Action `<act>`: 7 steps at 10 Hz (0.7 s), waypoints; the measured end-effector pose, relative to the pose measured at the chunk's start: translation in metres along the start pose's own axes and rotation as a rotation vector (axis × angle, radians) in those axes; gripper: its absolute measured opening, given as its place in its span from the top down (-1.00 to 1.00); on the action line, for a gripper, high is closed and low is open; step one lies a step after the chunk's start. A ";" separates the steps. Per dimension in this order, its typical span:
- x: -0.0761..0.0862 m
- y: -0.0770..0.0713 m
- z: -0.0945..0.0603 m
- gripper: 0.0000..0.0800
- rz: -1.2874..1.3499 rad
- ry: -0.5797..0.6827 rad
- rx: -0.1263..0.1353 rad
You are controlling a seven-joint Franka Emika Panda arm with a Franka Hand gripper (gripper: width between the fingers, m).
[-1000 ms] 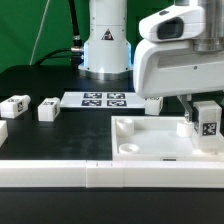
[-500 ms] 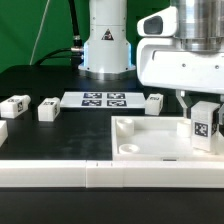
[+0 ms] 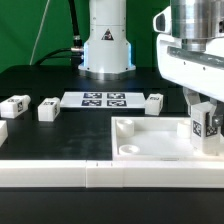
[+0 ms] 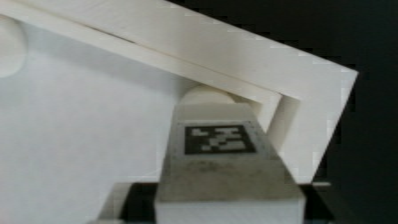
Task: Assemble one leg
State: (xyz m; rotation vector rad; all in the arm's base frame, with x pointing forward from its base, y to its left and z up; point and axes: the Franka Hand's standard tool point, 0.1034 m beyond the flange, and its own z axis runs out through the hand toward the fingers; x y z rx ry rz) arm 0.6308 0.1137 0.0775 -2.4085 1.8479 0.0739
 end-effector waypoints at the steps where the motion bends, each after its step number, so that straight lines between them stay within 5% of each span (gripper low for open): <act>1: 0.000 0.000 0.000 0.27 0.114 -0.008 0.002; 4: -0.001 0.000 0.000 0.27 0.083 -0.009 0.002; 6: -0.005 -0.002 0.000 -0.51 -0.061 -0.009 0.007; 7: -0.007 -0.002 0.000 -0.59 -0.201 -0.008 0.003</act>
Offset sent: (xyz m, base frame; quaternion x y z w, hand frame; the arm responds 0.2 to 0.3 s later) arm 0.0000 0.0000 0.0000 0.0000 0.0000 -0.0799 0.9968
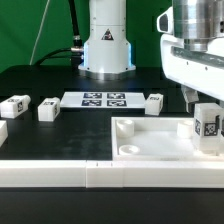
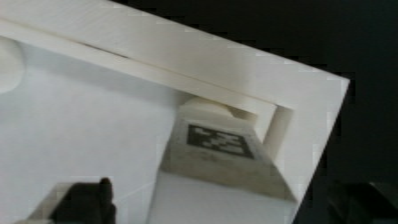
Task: Assemble one leg
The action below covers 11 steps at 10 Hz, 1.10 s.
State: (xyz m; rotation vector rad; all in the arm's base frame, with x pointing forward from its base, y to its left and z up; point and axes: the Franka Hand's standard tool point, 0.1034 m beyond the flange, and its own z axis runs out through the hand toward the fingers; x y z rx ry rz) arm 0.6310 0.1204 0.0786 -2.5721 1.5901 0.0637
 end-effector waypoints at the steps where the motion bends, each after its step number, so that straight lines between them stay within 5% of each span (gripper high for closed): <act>1: -0.001 0.000 0.000 -0.59 -0.114 0.000 0.001; 10: -0.006 -0.003 0.002 -0.62 -1.016 0.006 -0.006; 11: -0.006 -0.003 0.002 -0.32 -1.011 0.006 -0.006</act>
Offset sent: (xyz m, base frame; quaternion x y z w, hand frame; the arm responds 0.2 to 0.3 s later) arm 0.0073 0.0100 0.0018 -0.0057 -0.0047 -0.3299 0.9440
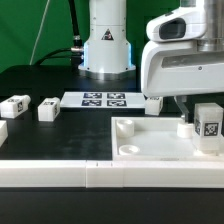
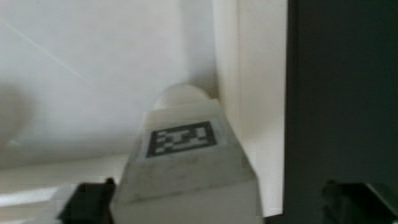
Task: Assemble one leg
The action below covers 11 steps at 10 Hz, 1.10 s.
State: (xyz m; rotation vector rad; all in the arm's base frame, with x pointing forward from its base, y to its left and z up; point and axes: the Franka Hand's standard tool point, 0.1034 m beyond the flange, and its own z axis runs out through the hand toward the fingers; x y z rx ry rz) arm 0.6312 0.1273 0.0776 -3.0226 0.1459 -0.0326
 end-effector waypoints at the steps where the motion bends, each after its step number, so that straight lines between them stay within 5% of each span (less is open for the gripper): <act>1: 0.000 0.000 0.000 0.02 0.000 0.000 0.000; 2: 0.000 0.004 0.000 0.02 0.002 0.000 -0.005; 3: 0.000 0.005 0.001 0.24 0.015 -0.001 -0.005; 6: -0.001 0.009 0.002 0.26 0.114 -0.004 -0.004; 11: -0.004 0.005 0.004 0.26 0.816 -0.007 -0.002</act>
Offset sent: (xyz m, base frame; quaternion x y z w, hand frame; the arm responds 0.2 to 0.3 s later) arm 0.0000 0.0000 0.0000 0.0000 0.0000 0.0799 0.9968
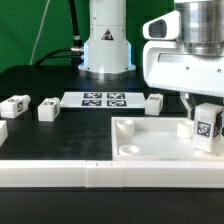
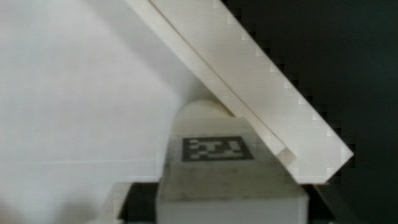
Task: Assemble one leg
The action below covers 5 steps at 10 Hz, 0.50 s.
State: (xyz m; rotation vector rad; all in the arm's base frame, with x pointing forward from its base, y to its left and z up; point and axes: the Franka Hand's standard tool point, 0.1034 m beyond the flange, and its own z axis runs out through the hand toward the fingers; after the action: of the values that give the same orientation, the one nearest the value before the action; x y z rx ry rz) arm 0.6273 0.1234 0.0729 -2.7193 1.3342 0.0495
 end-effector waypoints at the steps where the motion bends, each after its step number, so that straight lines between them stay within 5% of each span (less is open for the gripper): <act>1: -0.003 -0.002 0.000 0.26 0.211 0.003 -0.002; 5: -0.004 -0.003 0.000 0.26 0.592 -0.012 0.008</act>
Offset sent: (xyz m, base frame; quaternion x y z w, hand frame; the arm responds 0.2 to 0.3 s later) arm -0.0001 -0.0053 -0.0021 0.0101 -0.0015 0.2009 0.9796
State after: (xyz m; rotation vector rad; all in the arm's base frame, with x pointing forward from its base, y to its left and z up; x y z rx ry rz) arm 0.6270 0.1287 0.0730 -2.2123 2.0696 0.1071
